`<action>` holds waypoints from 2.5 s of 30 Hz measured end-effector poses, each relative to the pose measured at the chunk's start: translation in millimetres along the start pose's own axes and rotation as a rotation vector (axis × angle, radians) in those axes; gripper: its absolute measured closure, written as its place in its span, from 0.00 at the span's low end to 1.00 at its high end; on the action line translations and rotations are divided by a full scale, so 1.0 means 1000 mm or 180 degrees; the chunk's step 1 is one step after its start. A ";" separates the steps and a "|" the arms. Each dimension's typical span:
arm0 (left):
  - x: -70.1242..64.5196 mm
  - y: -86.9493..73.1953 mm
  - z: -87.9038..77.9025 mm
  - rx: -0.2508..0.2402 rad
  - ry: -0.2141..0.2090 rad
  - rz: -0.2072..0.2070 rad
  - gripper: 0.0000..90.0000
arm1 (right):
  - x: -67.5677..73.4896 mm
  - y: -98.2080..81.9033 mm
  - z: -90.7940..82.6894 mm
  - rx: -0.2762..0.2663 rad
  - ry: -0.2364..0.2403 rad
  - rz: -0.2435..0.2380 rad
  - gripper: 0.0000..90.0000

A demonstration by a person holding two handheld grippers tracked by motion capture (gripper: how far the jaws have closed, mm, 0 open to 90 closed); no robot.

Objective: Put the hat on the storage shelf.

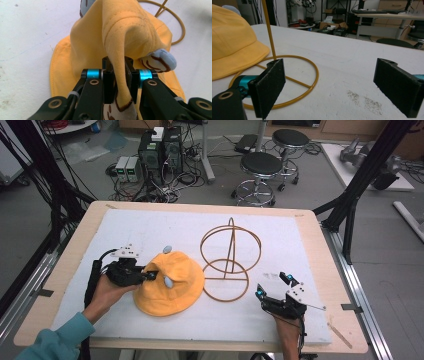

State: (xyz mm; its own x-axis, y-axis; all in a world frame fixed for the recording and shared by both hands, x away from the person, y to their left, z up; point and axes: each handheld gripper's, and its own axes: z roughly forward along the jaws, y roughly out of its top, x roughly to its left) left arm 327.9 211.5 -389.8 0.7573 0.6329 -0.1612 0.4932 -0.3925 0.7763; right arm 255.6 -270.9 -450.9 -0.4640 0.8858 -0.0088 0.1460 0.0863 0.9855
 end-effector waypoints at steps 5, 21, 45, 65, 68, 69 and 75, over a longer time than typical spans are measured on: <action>-0.002 0.001 -0.002 -0.0041 -0.0023 -0.0006 0.95 | 0.000 0.000 0.000 -0.0001 0.0002 0.0002 0.10; 0.001 0.031 -0.040 -0.0402 0.0038 -0.0029 0.96 | 0.000 0.000 0.000 0.0002 0.0001 0.0007 0.10; 0.002 0.096 -0.102 -0.0824 0.0075 0.0078 0.96 | 0.001 0.000 0.000 0.0020 -0.0003 -0.0003 0.10; -0.019 0.158 -0.114 -0.0872 -0.0078 0.0245 0.96 | 0.001 0.000 0.000 0.0017 -0.0004 0.0007 0.10; -0.022 0.163 -0.114 -0.0881 -0.0098 0.0262 0.96 | 0.001 0.000 0.000 0.0015 -0.0003 0.0012 0.10; -0.023 0.165 -0.113 -0.0885 -0.0109 0.0272 0.96 | 0.001 0.000 0.001 0.0005 -0.0009 -0.0006 0.10; -0.033 0.177 -0.105 -0.0882 -0.0182 0.0334 0.96 | 0.001 0.000 0.000 0.0020 -0.0001 -0.0002 0.10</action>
State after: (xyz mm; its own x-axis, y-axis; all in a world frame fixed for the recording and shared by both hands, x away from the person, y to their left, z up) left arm 345.1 191.3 -183.2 0.8247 0.5568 -0.0993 0.2814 -0.2515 0.9261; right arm 255.4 -269.7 -450.6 -0.4639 0.8858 -0.0096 0.1511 0.0898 0.9844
